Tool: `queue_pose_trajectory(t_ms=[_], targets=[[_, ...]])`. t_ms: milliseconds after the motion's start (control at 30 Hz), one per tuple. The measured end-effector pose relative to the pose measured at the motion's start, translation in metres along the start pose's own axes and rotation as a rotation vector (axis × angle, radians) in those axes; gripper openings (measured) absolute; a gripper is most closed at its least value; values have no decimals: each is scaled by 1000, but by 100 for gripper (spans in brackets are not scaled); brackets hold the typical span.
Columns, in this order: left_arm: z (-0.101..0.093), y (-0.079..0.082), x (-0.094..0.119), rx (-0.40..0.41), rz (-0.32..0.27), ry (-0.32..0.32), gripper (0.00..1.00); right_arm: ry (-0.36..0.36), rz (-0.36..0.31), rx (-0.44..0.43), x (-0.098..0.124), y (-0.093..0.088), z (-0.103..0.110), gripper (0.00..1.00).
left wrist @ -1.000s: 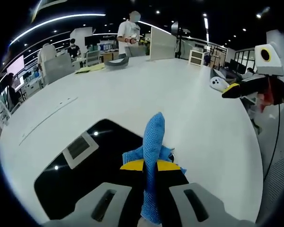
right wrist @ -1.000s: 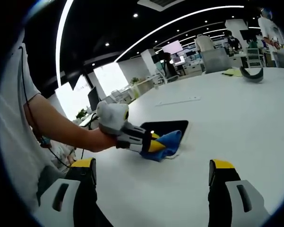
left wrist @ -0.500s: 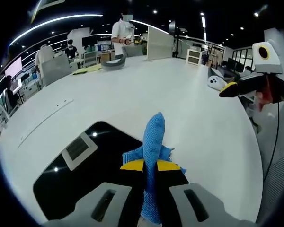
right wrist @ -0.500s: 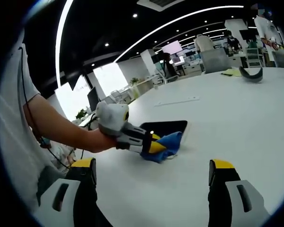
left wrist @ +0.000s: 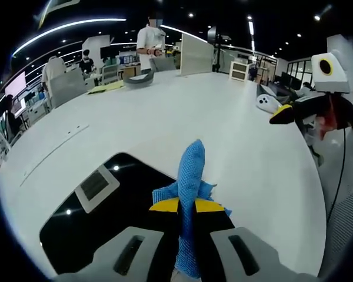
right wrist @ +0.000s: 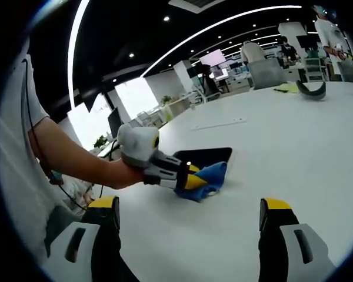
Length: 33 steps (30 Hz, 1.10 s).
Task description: Wipe the mirror surface with the cleaning cloth until all visible marks leave the cleaned area.
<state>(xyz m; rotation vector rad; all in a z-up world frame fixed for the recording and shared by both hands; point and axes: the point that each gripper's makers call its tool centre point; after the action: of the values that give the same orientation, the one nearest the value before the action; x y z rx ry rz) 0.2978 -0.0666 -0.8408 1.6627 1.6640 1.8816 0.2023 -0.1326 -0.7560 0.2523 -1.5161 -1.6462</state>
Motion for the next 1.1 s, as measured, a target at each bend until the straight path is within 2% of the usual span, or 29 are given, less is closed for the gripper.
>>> queue_pose_trajectory(t_ms=[1100], targets=[[-3,2,-4,-4,-5,-15,5,-10,-6,-19,-1,0,-6,98]])
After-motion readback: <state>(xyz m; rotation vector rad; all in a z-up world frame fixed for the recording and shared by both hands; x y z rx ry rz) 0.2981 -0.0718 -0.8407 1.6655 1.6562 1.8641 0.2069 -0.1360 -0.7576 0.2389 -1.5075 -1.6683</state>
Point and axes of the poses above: the point that each gripper's makers call its tool centre point, and the gripper's own axes: x roughly backward along the fingers, z roughly to its left, y roughly out of its top, and after that the axes turned 11 degrees about x, right-handed
